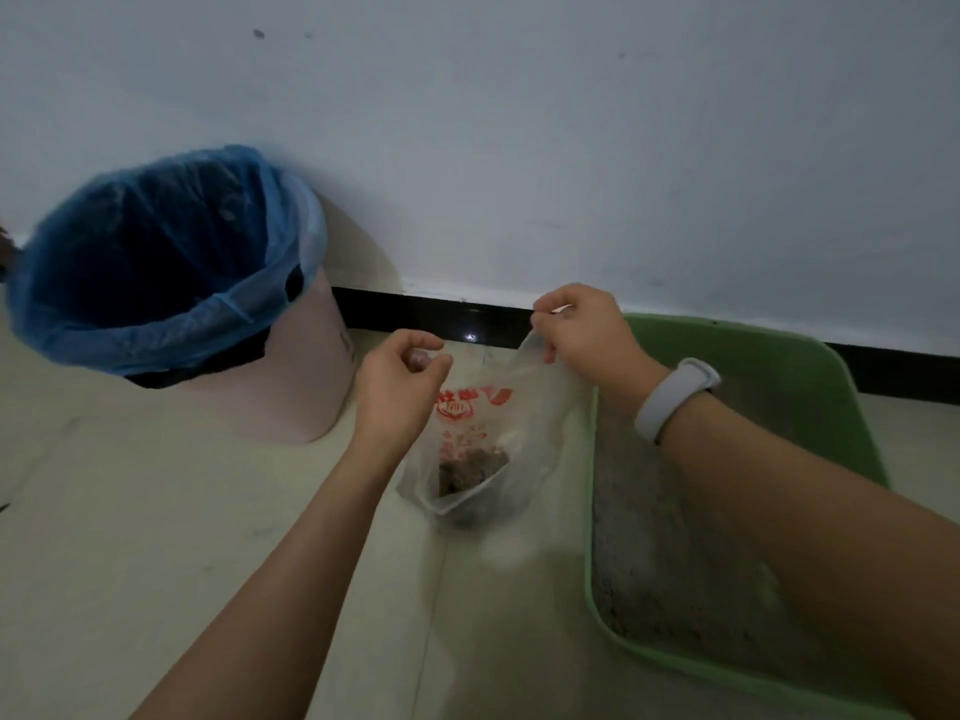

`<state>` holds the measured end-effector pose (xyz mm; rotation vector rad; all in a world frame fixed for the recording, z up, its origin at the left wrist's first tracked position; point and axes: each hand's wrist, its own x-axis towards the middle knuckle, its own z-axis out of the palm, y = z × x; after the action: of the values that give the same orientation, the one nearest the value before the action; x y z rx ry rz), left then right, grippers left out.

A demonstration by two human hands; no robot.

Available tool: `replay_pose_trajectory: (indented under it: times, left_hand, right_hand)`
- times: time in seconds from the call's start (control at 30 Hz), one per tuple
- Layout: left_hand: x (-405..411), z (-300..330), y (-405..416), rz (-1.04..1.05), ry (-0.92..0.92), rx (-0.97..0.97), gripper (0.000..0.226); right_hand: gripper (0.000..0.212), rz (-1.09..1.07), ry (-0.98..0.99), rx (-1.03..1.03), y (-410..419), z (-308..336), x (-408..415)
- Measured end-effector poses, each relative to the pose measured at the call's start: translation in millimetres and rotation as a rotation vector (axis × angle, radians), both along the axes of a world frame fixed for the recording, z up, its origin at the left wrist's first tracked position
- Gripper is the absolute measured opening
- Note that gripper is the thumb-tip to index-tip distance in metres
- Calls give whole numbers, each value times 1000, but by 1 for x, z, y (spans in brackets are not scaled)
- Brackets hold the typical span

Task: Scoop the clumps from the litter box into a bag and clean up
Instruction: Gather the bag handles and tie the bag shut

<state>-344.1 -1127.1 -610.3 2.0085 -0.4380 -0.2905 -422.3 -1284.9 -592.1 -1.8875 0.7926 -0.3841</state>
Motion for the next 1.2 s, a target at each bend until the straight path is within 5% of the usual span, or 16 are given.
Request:
replay_pose_trajectory:
  times: [0.1, 0.2, 0.3, 0.4, 0.5, 0.57, 0.67, 0.73, 0.8, 1.0, 1.2]
  left_hand:
    - [4, 19, 2, -79, -184, 129, 16]
    - [14, 37, 6, -192, -327, 470, 33]
    - [16, 53, 6, -304, -423, 954, 26]
    - [19, 64, 0, -271, -285, 1122, 15]
    - [23, 63, -19, -282, -163, 910, 21]
    - [14, 61, -27, -305, -13, 517, 32]
    - [5, 59, -29, -209, 384, -149, 20]
    - [12, 57, -27, -231, 493, -345, 3]
    - [20, 57, -24, -330, 408, -294, 20]
    - [20, 41, -19, -587, 67, 24, 53]
    - [20, 32, -23, -610, -16, 120, 47]
  right_hand:
    - [31, 26, -83, 31, -8, 24, 1]
    - [46, 159, -44, -70, -11, 29, -7]
    - [36, 121, 151, -241, -18, 20, -18]
    - [27, 45, 337, -417, -25, 9, -39]
    - [39, 86, 278, -362, -35, 10, -54]
    - [40, 52, 115, -153, -39, 18, -57]
    - [33, -80, -174, 193, -41, 14, -57]
    - [21, -94, -317, 312, -40, 10, -59]
    - [8, -42, -379, 352, -36, 13, -63]
    - [60, 190, -199, 157, -24, 3, -65]
    - [23, -39, -129, -43, -23, -21, -62]
